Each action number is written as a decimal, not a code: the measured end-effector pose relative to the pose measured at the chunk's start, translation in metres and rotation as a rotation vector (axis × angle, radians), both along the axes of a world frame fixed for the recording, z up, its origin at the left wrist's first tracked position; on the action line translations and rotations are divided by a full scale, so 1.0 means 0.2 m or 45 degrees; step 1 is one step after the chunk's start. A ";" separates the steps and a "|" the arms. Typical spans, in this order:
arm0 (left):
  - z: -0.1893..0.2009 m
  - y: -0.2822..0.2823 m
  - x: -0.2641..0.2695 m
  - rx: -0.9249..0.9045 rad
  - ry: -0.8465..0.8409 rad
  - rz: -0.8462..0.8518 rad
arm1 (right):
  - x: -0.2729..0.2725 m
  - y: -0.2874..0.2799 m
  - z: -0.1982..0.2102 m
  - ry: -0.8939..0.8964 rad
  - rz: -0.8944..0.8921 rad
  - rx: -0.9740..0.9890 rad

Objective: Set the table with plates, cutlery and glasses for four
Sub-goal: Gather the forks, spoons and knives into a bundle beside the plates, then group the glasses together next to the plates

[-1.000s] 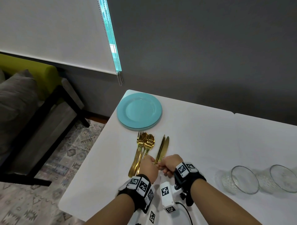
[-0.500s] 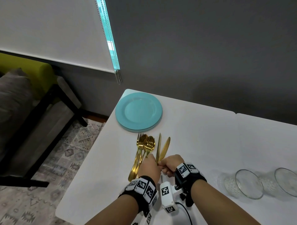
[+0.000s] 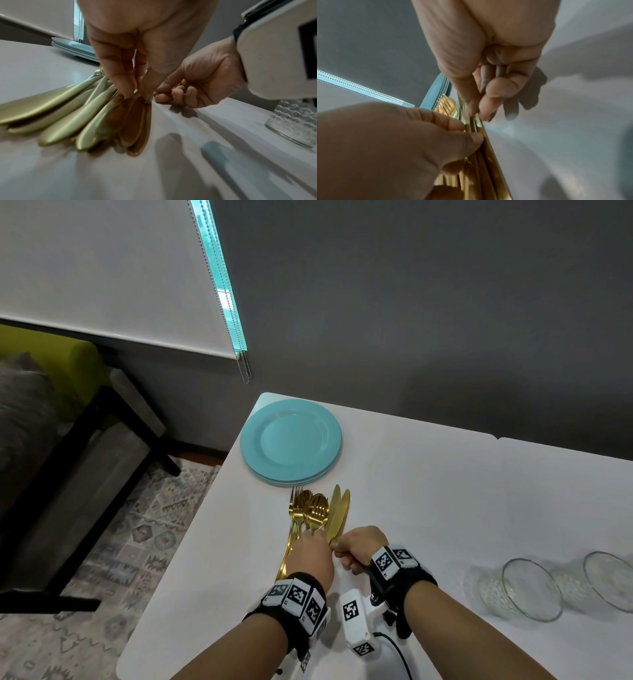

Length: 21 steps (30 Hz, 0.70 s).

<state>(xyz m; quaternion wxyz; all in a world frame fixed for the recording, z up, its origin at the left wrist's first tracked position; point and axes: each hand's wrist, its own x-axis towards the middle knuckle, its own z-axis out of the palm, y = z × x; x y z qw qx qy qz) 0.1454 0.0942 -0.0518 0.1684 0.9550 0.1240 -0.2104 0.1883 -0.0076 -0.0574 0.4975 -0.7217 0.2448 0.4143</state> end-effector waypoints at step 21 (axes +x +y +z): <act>0.26 -0.53 0.15 -0.305 -0.107 -0.373 | -0.09 -0.75 0.55 -0.539 -0.267 -0.199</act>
